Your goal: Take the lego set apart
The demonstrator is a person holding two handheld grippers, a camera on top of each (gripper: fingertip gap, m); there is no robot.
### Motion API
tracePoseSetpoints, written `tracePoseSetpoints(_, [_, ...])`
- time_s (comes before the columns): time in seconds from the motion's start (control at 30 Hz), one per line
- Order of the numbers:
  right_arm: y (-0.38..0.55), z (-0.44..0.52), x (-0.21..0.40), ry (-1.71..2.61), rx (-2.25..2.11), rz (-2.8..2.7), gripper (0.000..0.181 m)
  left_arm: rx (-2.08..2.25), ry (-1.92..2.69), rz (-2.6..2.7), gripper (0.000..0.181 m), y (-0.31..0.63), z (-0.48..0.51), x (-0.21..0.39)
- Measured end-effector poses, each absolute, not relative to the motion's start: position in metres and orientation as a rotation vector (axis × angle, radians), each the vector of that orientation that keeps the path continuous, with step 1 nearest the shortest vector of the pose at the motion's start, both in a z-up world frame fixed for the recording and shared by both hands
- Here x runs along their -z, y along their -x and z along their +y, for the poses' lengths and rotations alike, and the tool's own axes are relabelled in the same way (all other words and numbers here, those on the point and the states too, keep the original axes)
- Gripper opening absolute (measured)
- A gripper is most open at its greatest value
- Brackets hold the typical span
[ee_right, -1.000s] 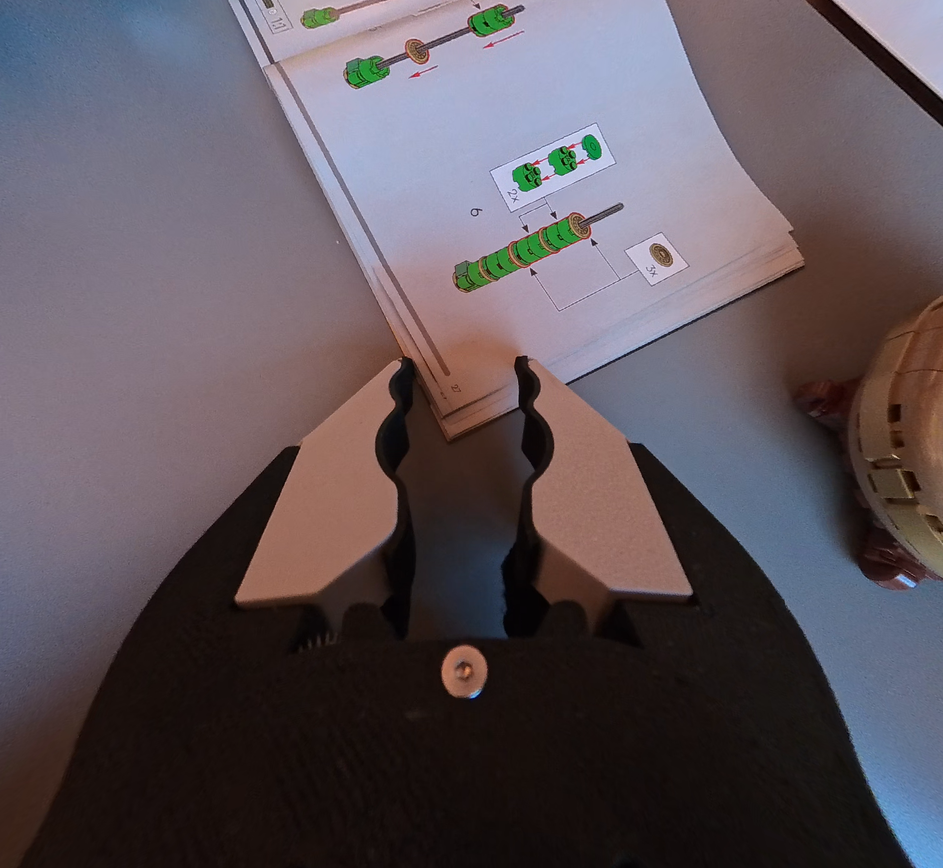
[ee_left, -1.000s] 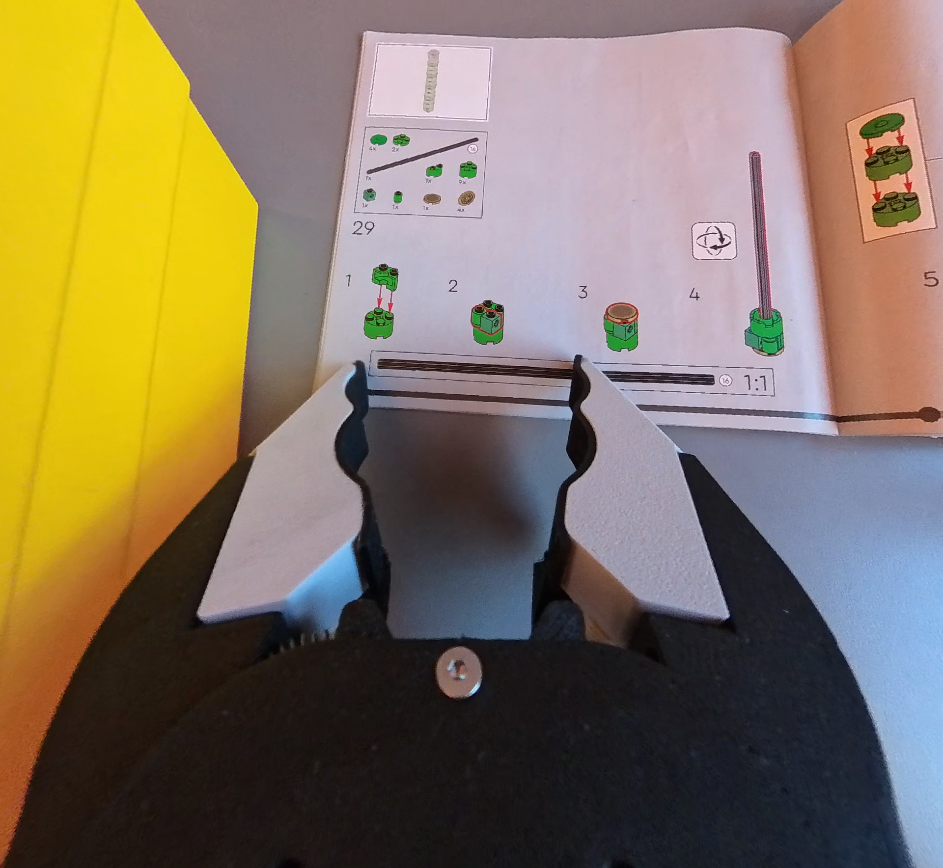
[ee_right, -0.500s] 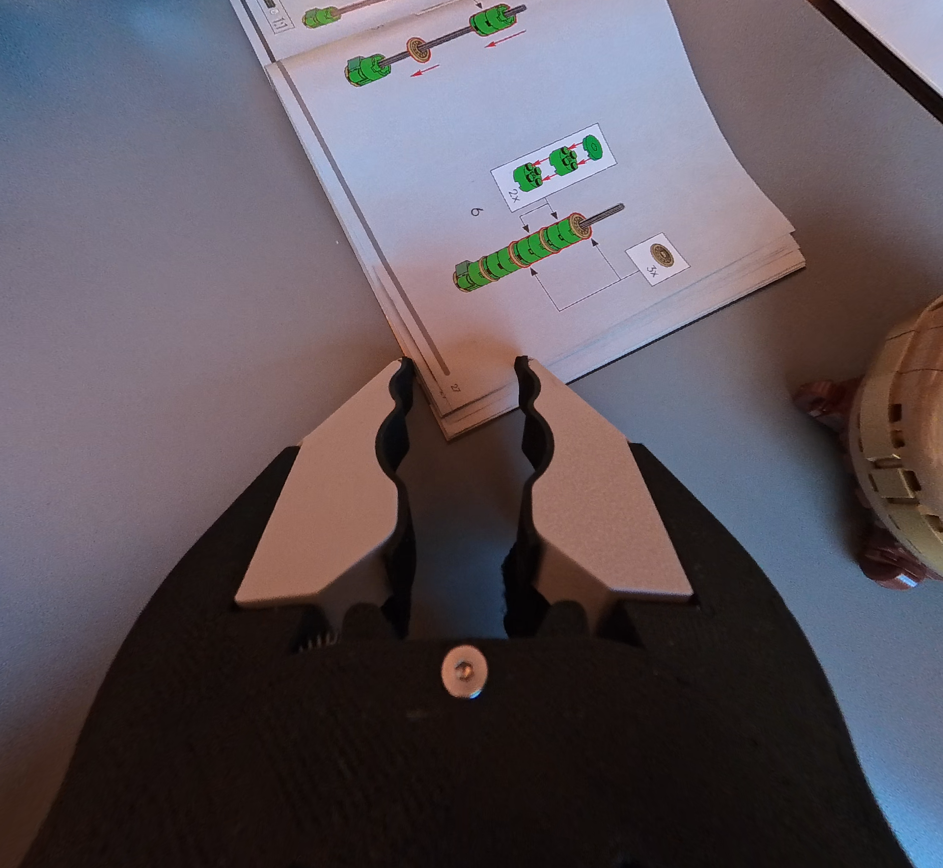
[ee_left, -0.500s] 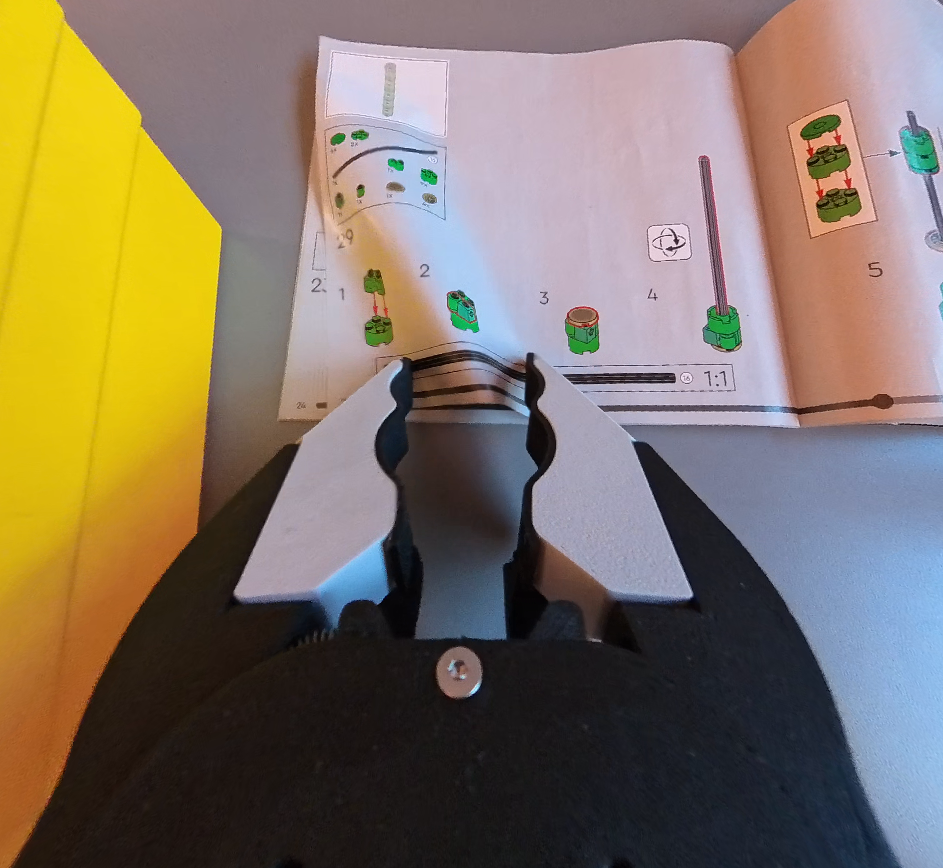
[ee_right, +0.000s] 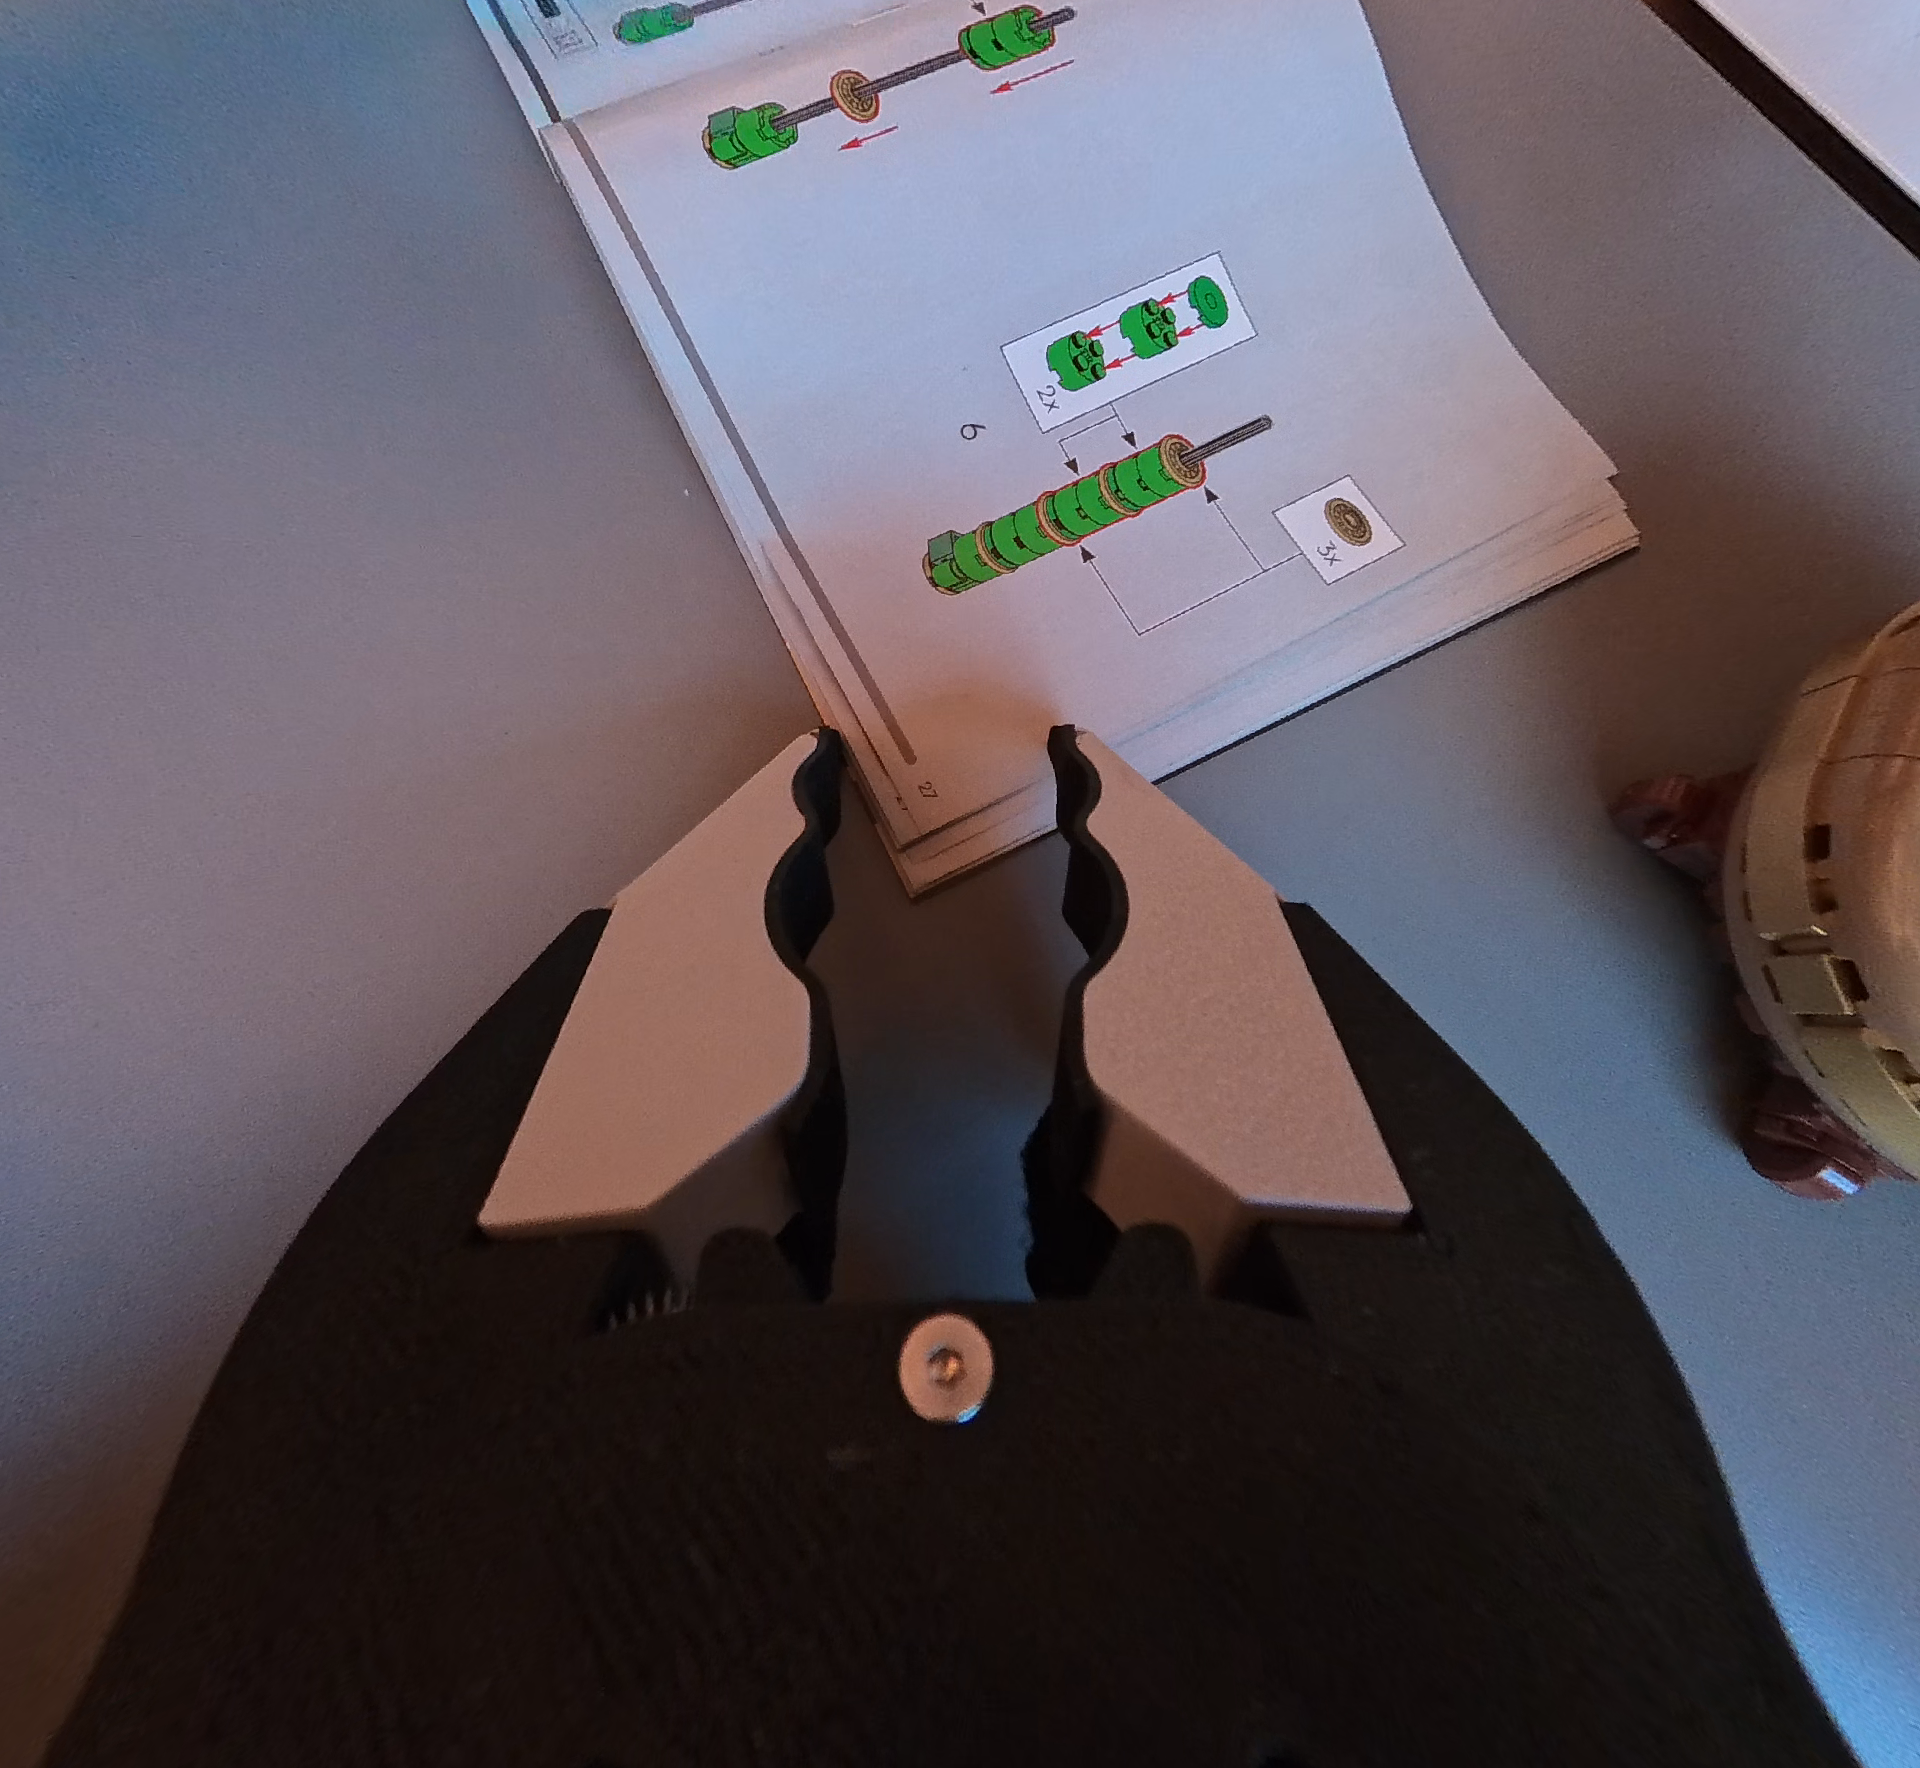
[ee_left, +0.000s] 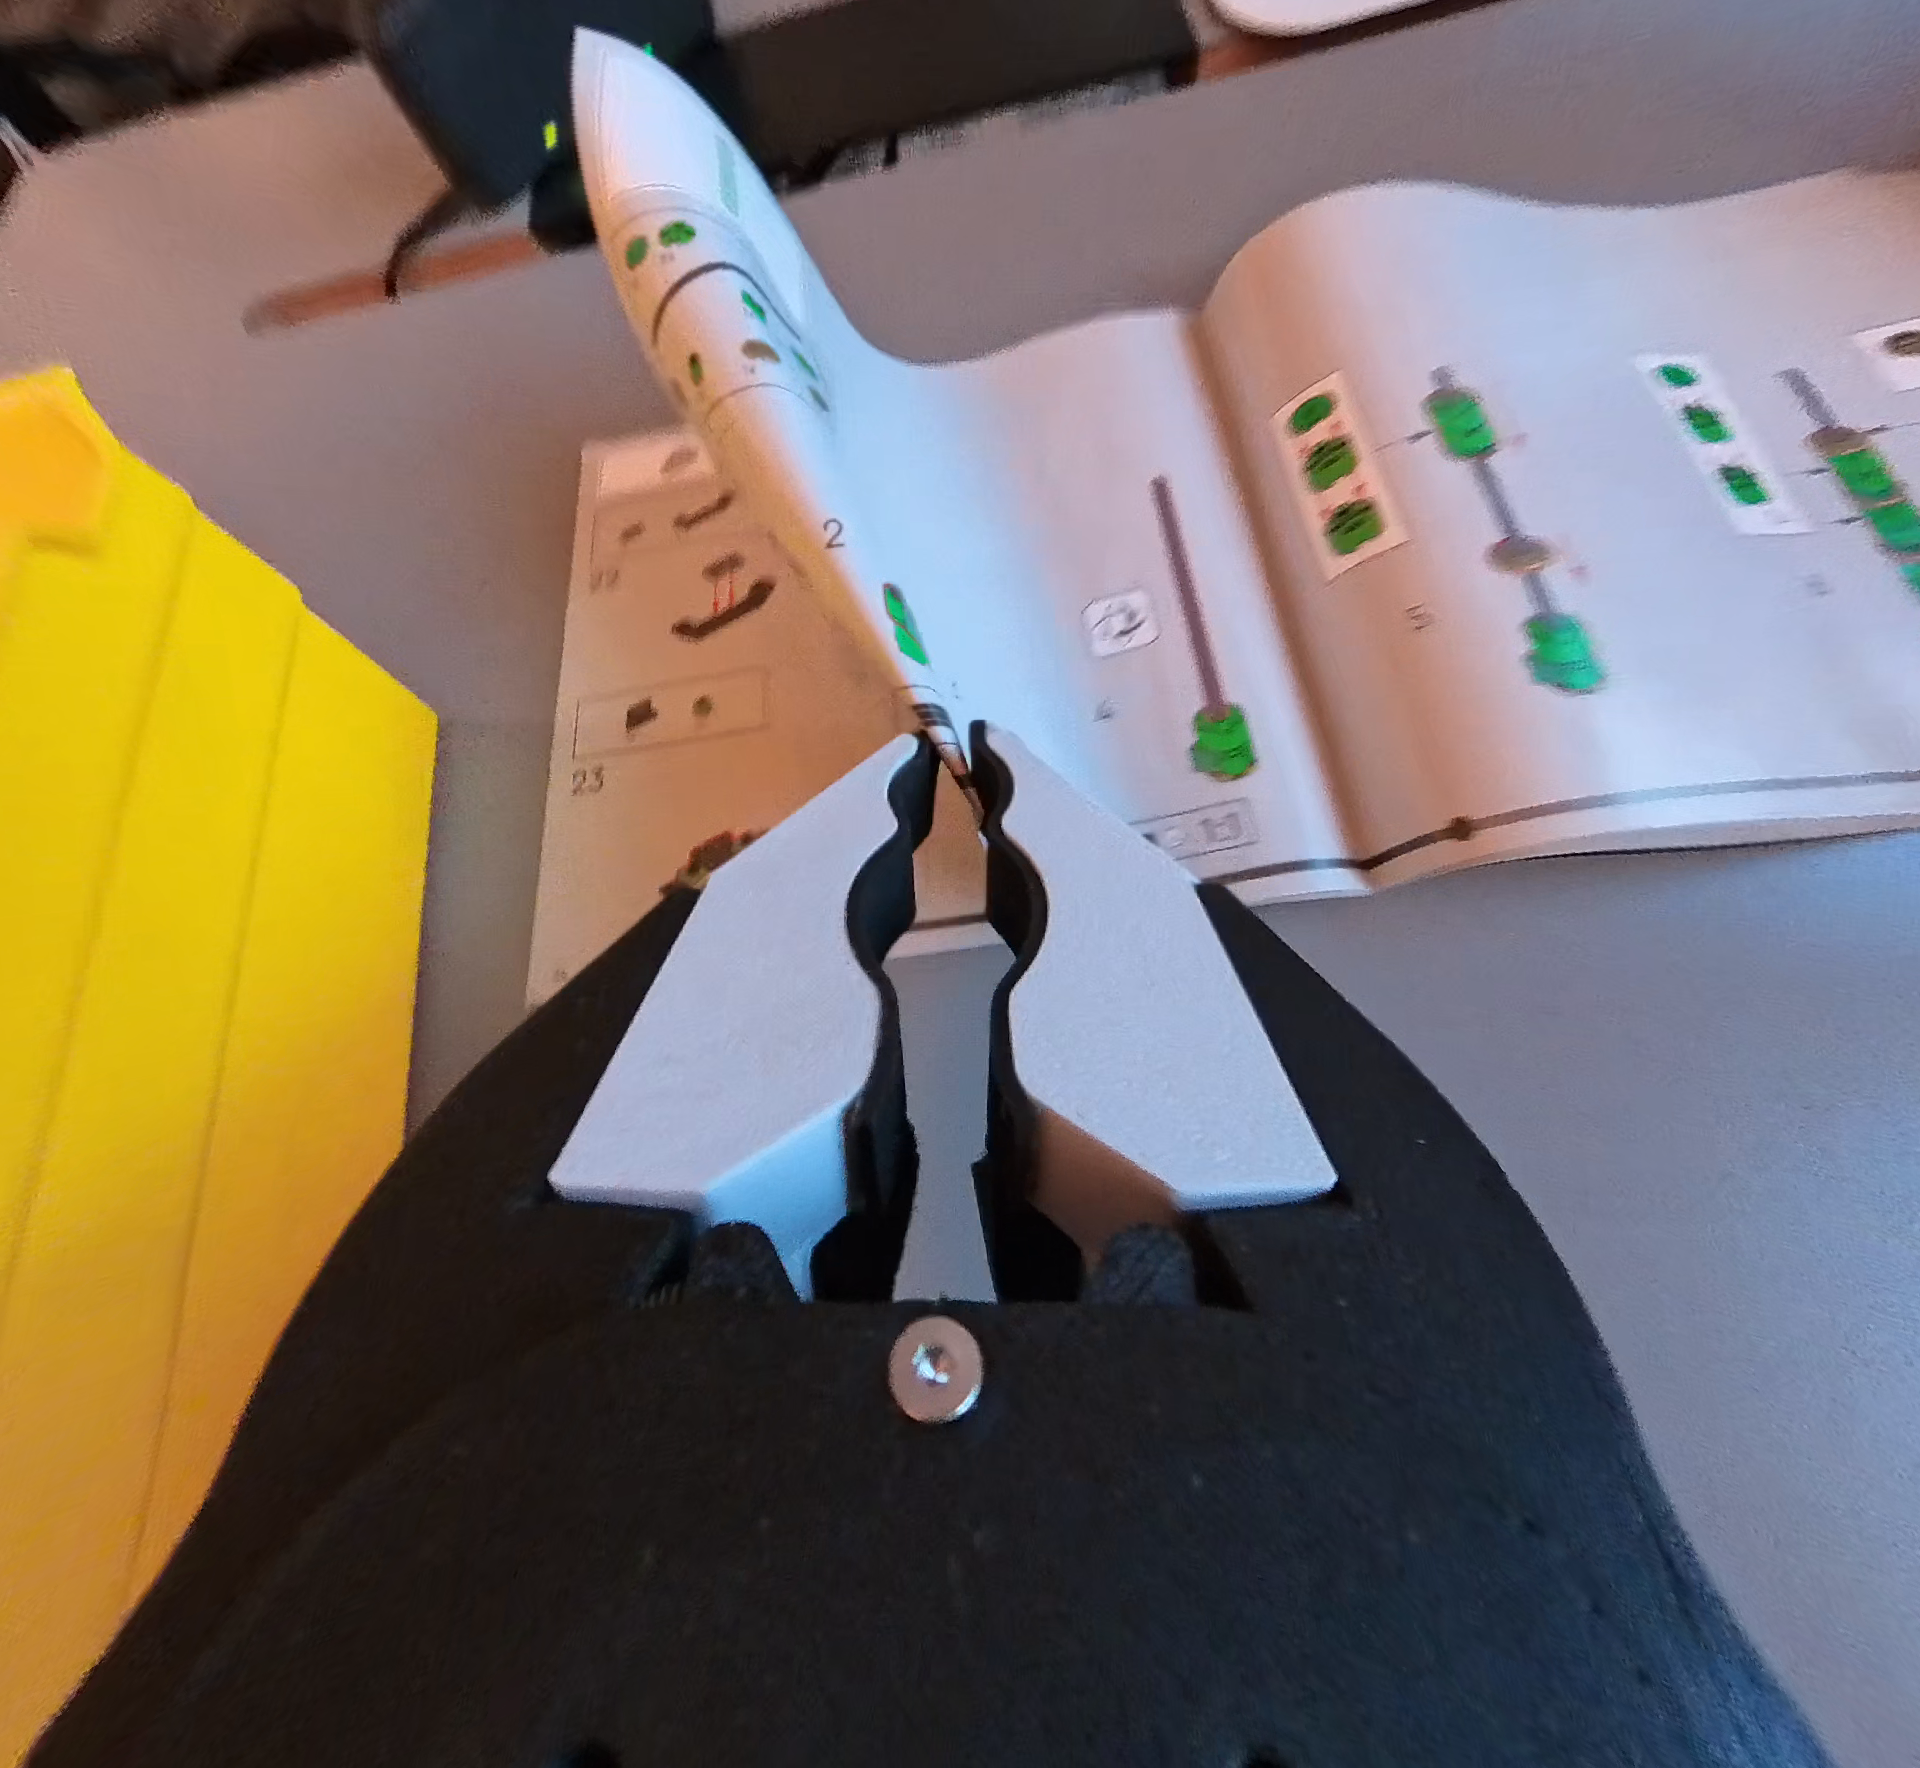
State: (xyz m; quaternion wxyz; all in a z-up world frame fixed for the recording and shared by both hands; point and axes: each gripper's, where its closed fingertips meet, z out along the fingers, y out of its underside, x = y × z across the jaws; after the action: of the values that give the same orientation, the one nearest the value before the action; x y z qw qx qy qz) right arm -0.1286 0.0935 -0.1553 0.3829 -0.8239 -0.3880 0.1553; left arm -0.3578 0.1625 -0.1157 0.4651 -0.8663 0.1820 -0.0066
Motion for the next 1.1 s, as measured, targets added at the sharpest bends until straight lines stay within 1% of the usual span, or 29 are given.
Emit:
tracePoseSetpoints(0.1, [0.128,0.094,0.155,2.102,-0.399,-0.989,0.041,-0.009,1.996,0.558,0.006,0.319,0.150,0.091])
tracePoseSetpoints(0.17, [0.127,0.094,0.155,2.103,-0.392,-0.987,0.041,0.050,1.927,0.669,0.014,0.276,0.132,0.084])
tracePoseSetpoints(0.2, [0.127,0.095,0.155,2.103,-0.391,-0.985,0.041,0.127,1.900,0.739,0.022,0.249,0.118,0.084])
tracePoseSetpoints(0.23, [0.126,0.095,0.155,2.104,-0.392,-0.982,0.041,0.209,1.880,0.815,0.025,0.222,0.102,0.086])
tracePoseSetpoints(0.33, [0.125,0.095,0.155,2.106,-0.397,-0.973,0.041,0.413,1.866,1.041,0.033,0.162,0.053,0.103])
tracePoseSetpoints(0.4, [0.124,0.095,0.155,2.109,-0.392,-0.972,0.041,0.472,1.851,1.136,0.035,0.148,0.034,0.109])
tracePoseSetpoints(0.5, [0.120,0.096,0.155,2.112,-0.375,-0.972,0.041,0.479,1.817,1.088,0.034,0.158,0.038,0.099])
tracePoseSetpoints(0.6, [0.116,0.097,0.153,2.115,-0.351,-0.973,0.041,0.431,1.835,0.900,0.034,0.199,0.072,0.083])
tracePoseSetpoints(0.7, [0.112,0.098,0.145,2.087,-0.332,-0.964,0.044,0.368,1.927,0.698,0.036,0.254,0.110,0.085])
tracePoseSetpoints(0.77, [0.110,0.099,0.138,2.066,-0.333,-0.951,0.046,0.436,1.988,0.615,0.036,0.271,0.122,0.092])
tracePoseSetpoints(0.83, [0.112,0.100,0.130,2.035,-0.362,-0.929,0.047,0.537,2.017,0.598,0.043,0.271,0.124,0.099])
tracePoseSetpoints(0.9, [0.117,0.099,0.124,2.010,-0.411,-0.908,0.047,0.537,2.057,0.616,0.043,0.267,0.126,0.110])
tracePoseSetpoints(0.97, [0.123,0.098,0.123,1.998,-0.450,-0.901,0.046,0.437,2.080,0.680,0.040,0.266,0.129,0.121])
tracePoseSetpoints(1.1, [0.129,0.100,0.133,2.029,-0.443,-0.892,0.038,0.185,2.073,0.836,0.034,0.265,0.135,0.138])
